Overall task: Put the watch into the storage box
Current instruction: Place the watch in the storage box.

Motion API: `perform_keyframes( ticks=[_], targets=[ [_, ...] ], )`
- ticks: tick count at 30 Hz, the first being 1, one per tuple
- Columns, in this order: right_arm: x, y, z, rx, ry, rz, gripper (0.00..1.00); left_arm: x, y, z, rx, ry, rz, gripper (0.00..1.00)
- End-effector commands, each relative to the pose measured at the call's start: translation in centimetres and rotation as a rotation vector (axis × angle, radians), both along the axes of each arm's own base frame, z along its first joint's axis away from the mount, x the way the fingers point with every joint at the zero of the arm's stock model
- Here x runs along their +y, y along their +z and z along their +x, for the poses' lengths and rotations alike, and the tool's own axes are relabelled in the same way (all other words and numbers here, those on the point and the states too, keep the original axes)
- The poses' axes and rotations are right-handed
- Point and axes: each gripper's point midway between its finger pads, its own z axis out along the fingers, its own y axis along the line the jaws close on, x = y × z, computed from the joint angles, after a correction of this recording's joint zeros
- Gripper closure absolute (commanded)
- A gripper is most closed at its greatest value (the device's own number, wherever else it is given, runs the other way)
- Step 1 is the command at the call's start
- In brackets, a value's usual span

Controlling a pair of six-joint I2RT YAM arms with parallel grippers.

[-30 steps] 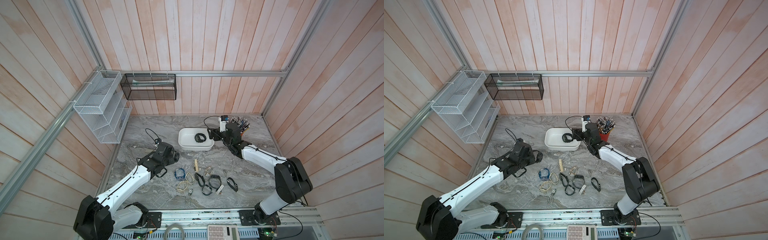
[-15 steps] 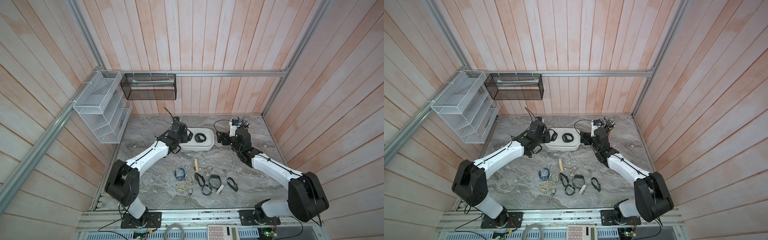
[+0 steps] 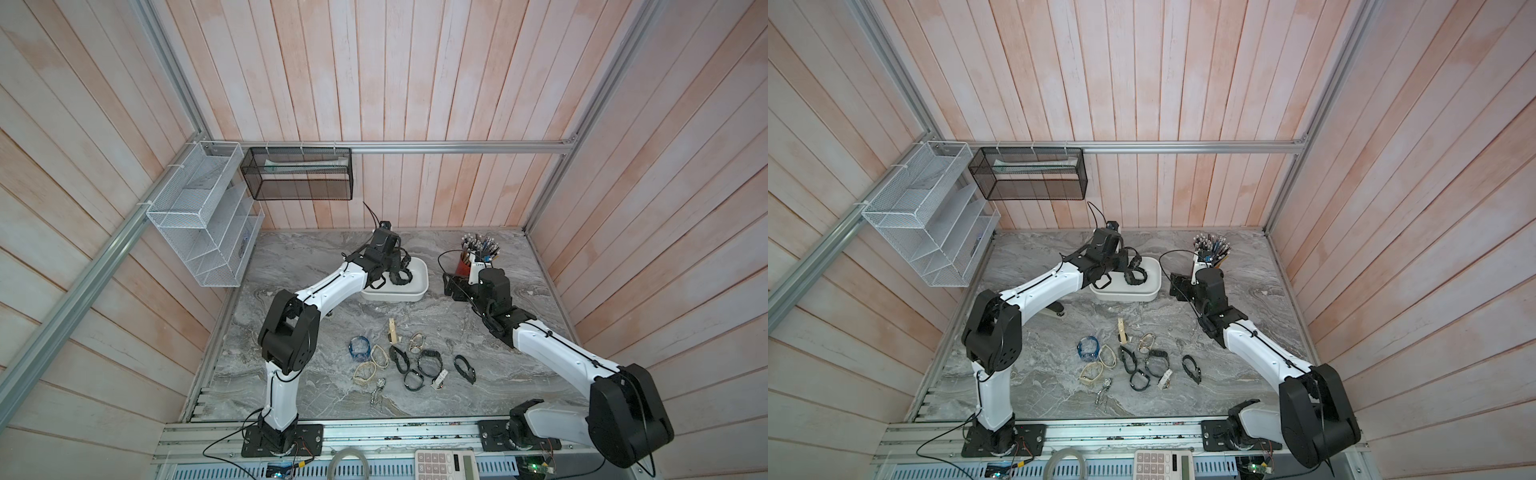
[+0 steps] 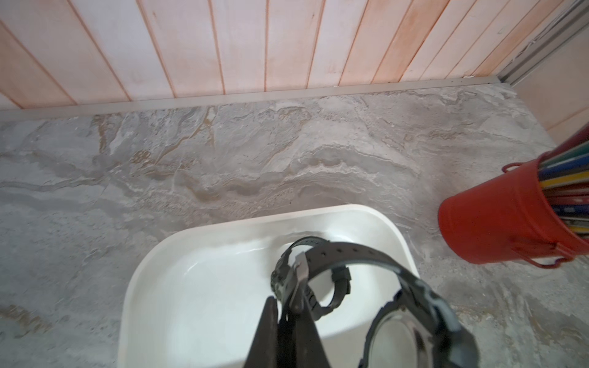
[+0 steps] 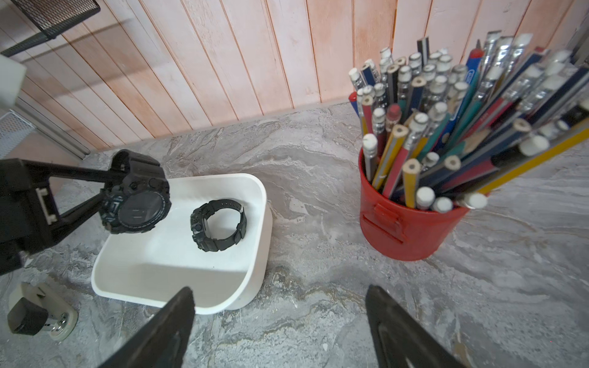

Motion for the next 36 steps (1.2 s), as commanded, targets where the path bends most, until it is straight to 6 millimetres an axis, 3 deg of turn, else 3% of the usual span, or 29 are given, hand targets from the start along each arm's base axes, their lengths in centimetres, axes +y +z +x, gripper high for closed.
perform_keyframes(
  ticks=[1,16,24,32,36],
  targets=[
    [-0.8,-0.4,-0.6,0.015,-0.030,0.002,0.14,-1.3,-0.5,0.4,0.000,-0.031,0.045,1.00],
    [-1.6,-0.3,-1.3,0.012,-0.044,0.003,0.14,-4.1,-5.2,2.5,0.048,-0.021,0.149,1.00],
    [-1.7,-0.1,-1.4,0.007,-0.045,0.002,0.14,-4.5,-7.2,3.1,0.080,-0.009,0.179,1.00],
    [-1.6,0.4,-1.1,-0.002,-0.041,0.006,0.14,-4.6,-8.5,3.3,0.116,-0.006,0.212,0.96],
    [-1.5,0.5,-0.9,-0.004,-0.039,0.008,0.14,-5.0,-8.0,3.2,0.119,-0.016,0.185,0.89]
  ],
)
